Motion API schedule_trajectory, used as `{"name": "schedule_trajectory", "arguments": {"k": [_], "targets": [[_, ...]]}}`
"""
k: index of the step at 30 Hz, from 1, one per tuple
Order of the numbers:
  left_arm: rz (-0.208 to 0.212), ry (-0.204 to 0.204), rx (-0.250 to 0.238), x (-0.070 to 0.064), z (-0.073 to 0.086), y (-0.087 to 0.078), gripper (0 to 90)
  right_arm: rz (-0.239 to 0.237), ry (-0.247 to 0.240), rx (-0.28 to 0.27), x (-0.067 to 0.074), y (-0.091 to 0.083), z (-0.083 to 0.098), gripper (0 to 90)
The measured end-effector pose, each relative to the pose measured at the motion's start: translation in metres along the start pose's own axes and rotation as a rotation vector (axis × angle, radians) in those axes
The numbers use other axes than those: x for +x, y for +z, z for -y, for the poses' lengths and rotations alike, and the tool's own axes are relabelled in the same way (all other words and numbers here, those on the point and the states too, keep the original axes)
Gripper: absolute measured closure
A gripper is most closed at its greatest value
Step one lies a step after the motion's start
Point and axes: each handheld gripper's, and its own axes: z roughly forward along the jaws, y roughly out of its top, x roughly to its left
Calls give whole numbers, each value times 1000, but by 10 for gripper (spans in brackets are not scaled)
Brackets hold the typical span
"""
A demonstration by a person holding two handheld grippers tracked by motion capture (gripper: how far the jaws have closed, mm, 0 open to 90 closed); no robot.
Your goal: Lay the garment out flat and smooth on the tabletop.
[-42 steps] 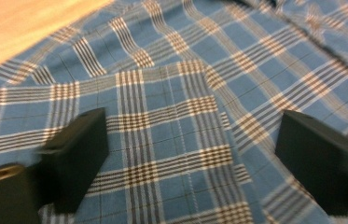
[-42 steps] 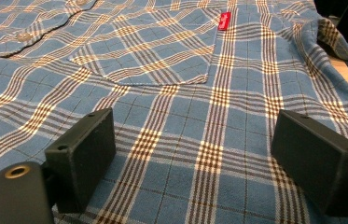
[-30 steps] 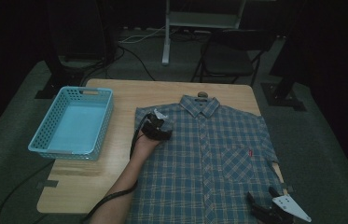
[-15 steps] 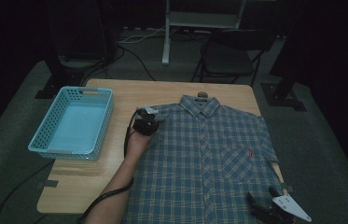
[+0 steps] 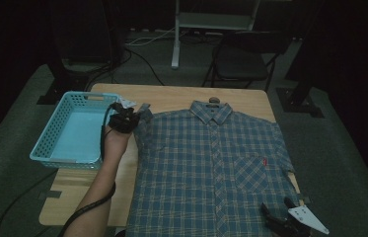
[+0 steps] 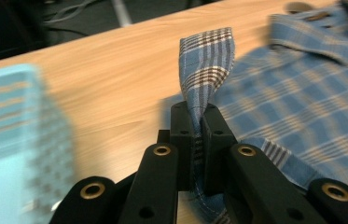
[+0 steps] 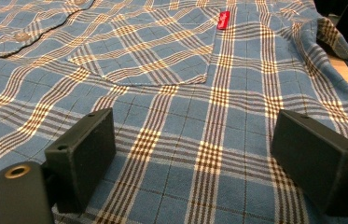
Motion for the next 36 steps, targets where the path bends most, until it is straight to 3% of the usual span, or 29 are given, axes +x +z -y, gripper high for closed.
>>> {"name": "schedule_trajectory", "arguments": {"k": [3, 6, 7, 8, 11, 13, 15, 20, 23, 28, 36], "targets": [[-46, -61, 8, 19, 9, -8, 717, 0, 1, 1, 0, 0, 0, 131], [-58, -124, 4, 32, 19, -17, 523, 0, 0, 0, 0, 0, 0, 131], [-58, -124, 4, 32, 19, -17, 463, 1, 1, 0, 0, 0, 0, 131], [-37, -176, -7, 37, 24, -25, 401, 1, 1, 0, 0, 0, 0, 131], [-18, -202, -11, 40, 31, -35, 297, 1, 1, 0, 0, 0, 0, 131], [-13, -208, -23, 40, 37, -42, 295, 2, 2, 0, 0, 0, 0, 131], [2, -222, -26, 40, 41, -47, 234, 2, 1, 0, 0, 0, 0, 131], [32, -209, -38, 34, 54, -59, 208, 2, 2, -1, 0, 0, 0, 131], [75, -189, -54, 26, 65, -66, 127, 3, 2, -1, 0, 0, 0, 131], [163, -171, -95, 12, 83, -78, 127, 4, 3, -2, 1, 0, 0, 131], [211, -162, -141, 0, 109, -100, 114, 5, 4, -3, 1, 0, 0, 131]]}}
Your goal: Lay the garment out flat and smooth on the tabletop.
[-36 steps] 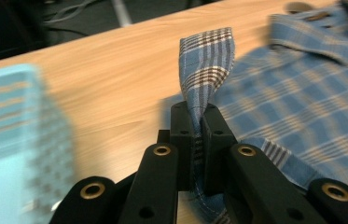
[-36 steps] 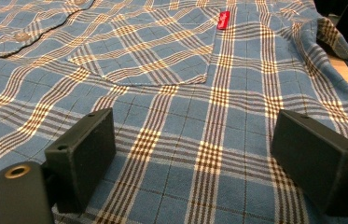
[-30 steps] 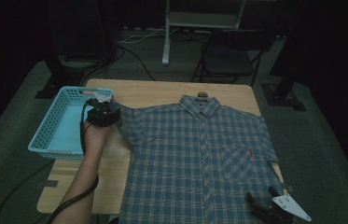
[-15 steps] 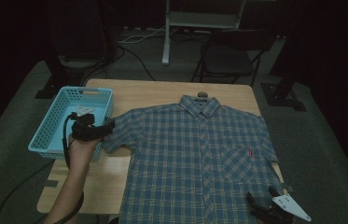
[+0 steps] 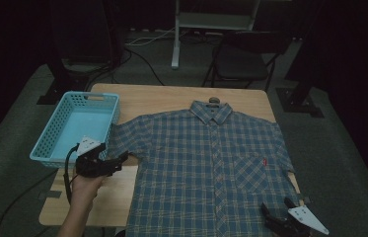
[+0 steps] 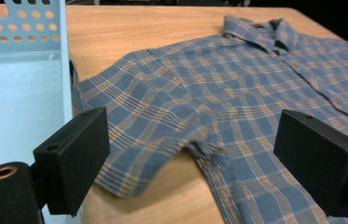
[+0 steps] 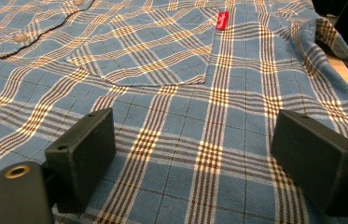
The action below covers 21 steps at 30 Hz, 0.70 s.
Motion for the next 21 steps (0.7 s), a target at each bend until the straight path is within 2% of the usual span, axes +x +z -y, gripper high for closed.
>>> {"name": "schedule_trajectory", "arguments": {"k": [2, 3, 4, 8, 12, 14, 15, 17, 18, 19, 21], "targets": [[-13, 8, -8, -2, 7, -5, 100, 0, 0, 0, 0, 0, 0, 131], [-10, 10, 5, -3, 10, -7, 37, 0, 0, 0, 0, 0, 0, 131], [-10, 14, 7, -4, 13, -9, 20, 0, 0, 0, 0, 0, 0, 131], [-35, 37, 7, -11, 26, -17, 20, 0, 0, -1, 0, 0, 0, 131], [-42, 37, 8, -17, 39, -20, 20, 1, 1, -1, 0, 0, 0, 131], [-45, 33, 1, -18, 48, -20, 21, 1, 1, -1, 0, 0, 0, 131], [-31, 22, -9, -19, 54, -20, 20, 1, 1, -2, 0, 0, 0, 131], [-21, 16, -44, -20, 64, -19, 20, 1, 1, -2, 0, 0, 0, 131], [-14, 26, -62, -20, 69, -19, 21, 1, 1, -2, 0, 0, 0, 131], [-14, 26, -62, -20, 69, -19, 21, 1, 1, -2, 0, 0, 0, 131], [-12, 45, -75, -21, 79, -19, 20, 1, 0, -3, 0, 0, 0, 131]]}}
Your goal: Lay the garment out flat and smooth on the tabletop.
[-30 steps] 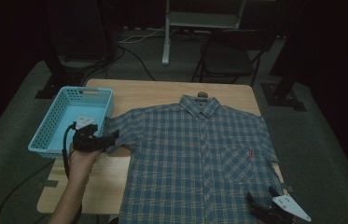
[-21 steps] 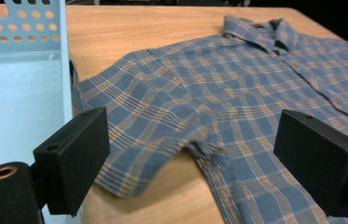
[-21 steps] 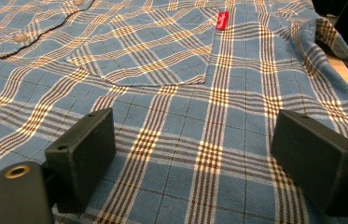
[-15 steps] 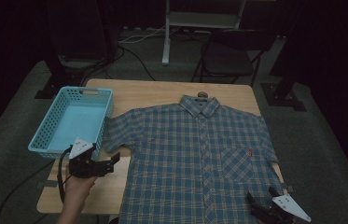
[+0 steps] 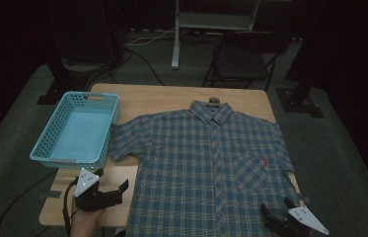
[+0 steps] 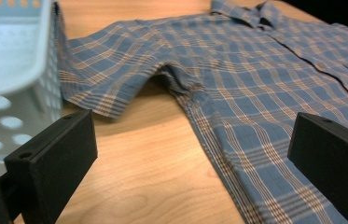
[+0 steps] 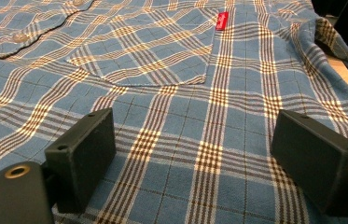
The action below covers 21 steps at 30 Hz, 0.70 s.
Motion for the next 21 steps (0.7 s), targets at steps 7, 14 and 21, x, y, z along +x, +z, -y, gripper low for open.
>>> {"name": "schedule_trajectory", "arguments": {"k": [7, 14, 21], "targets": [[-37, -18, 2, -2, 26, -7, 21, 3, 0, -2, 0, 0, 0, 131], [-101, 3, 15, -11, 47, -12, 21, 5, -1, -4, 0, 0, 1, 130], [-145, 73, 7, -19, 58, -7, 21, 5, -1, -6, 0, 0, 1, 130]]}}
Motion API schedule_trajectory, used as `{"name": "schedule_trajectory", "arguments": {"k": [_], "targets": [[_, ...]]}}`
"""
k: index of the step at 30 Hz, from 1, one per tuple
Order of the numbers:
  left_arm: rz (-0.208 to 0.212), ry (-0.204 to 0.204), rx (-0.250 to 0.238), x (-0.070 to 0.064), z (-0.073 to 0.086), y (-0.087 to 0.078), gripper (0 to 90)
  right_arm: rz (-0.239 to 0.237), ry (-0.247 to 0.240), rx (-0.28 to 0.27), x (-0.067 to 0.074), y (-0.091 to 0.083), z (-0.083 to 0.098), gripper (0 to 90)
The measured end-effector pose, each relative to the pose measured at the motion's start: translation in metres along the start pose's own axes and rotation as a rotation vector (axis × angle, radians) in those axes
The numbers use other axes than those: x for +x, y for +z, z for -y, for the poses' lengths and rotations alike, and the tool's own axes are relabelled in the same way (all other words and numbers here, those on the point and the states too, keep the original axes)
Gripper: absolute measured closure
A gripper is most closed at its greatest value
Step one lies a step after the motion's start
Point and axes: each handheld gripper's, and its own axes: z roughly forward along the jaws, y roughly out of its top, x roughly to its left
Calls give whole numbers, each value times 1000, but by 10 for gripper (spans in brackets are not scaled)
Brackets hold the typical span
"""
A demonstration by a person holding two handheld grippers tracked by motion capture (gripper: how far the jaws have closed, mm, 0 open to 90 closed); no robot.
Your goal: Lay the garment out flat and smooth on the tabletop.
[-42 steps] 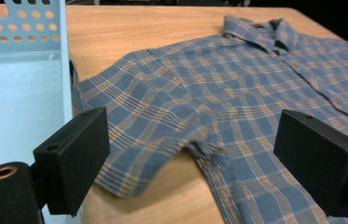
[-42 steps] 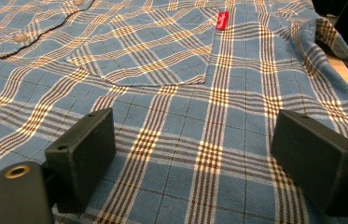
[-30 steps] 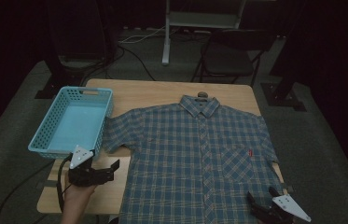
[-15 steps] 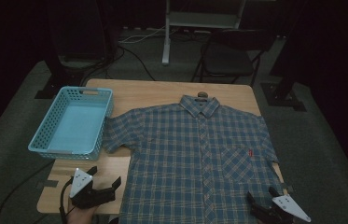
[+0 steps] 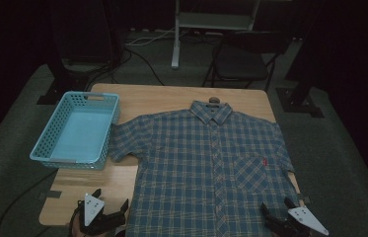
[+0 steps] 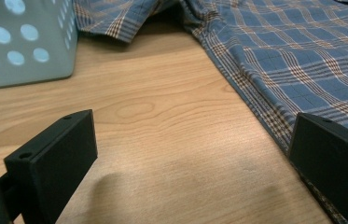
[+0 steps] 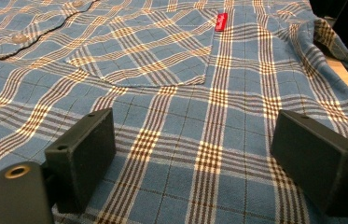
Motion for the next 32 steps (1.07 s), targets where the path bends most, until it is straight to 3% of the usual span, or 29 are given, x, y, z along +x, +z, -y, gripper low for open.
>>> {"name": "schedule_trajectory", "arguments": {"k": [3, 8, 16, 22, 32], "targets": [[-25, 3, -41, 2, 3, 0, 21, 1, 1, 0, 0, 0, 0, 130], [-97, 61, -80, -1, 9, 4, 21, 4, 1, -2, 0, 0, 0, 130], [-84, 32, -115, -1, 10, 10, 21, 5, 2, -3, 0, 0, 0, 130], [-85, 6, -97, -1, 9, 12, 24, 6, 0, -5, 0, 0, 0, 130], [-81, -4, -78, -1, 8, 13, 26, 4, -1, -4, 0, 0, 0, 130]]}}
